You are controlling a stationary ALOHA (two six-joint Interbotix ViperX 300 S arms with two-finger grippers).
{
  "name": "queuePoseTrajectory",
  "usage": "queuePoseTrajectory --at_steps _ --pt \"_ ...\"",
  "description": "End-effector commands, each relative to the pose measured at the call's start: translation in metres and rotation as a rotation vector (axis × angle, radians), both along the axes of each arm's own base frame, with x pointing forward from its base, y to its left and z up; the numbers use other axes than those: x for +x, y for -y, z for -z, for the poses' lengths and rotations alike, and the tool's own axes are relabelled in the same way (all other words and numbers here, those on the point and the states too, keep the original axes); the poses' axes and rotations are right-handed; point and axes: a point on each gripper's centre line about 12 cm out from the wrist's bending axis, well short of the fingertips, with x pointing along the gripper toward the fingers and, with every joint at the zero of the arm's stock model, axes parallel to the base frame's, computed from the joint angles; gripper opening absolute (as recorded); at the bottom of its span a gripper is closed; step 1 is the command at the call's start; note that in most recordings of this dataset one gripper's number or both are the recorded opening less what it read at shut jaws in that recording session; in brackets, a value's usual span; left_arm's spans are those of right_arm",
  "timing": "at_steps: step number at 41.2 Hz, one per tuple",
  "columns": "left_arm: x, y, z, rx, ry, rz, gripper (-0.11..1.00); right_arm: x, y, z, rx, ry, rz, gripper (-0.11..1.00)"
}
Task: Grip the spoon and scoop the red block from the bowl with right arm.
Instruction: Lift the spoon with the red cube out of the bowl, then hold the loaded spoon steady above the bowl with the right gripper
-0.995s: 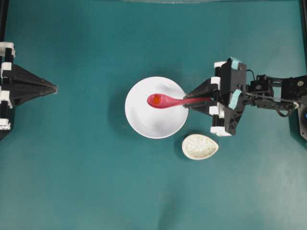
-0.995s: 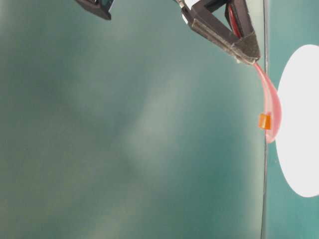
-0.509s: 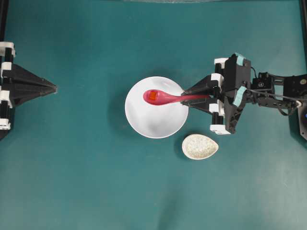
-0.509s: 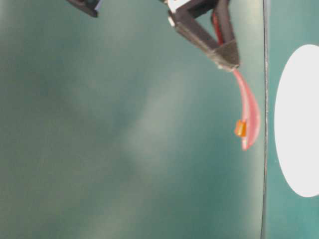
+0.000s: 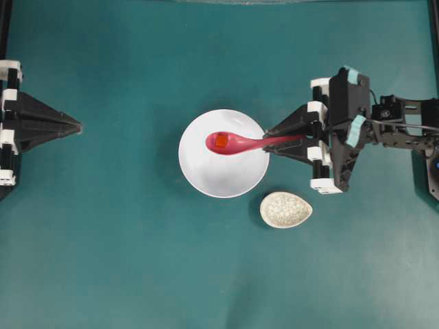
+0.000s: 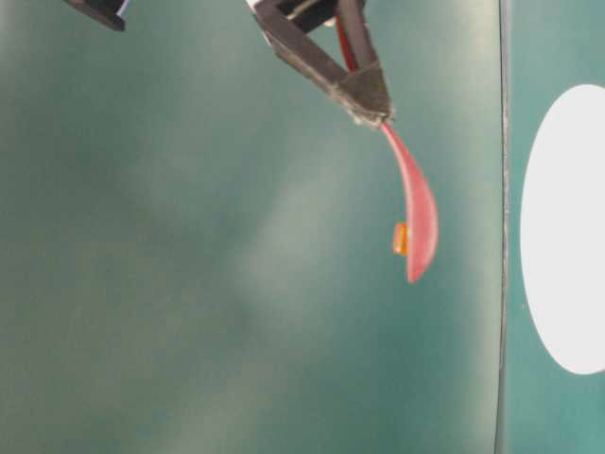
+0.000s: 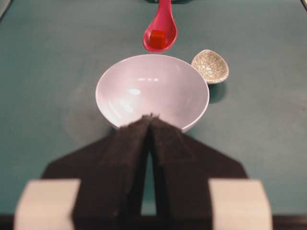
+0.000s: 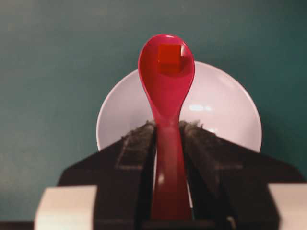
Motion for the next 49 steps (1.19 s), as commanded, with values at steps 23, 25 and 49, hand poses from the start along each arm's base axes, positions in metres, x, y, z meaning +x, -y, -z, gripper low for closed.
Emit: queuePoseTrajectory --at_steps 23,25,49 --pt "0.0 -0.001 -0.005 -0.003 -0.014 -0.004 0.02 -0.001 0.01 -0.029 -0.023 0.086 0.023 0.25" --pt "0.001 0.0 -0.005 -0.003 -0.014 -0.003 0.02 -0.001 0.011 -0.029 -0.024 0.086 0.026 0.25" --pt "0.001 -0.001 -0.002 -0.004 -0.027 -0.004 0.02 -0.001 0.012 -0.03 -0.018 0.09 0.031 0.25"
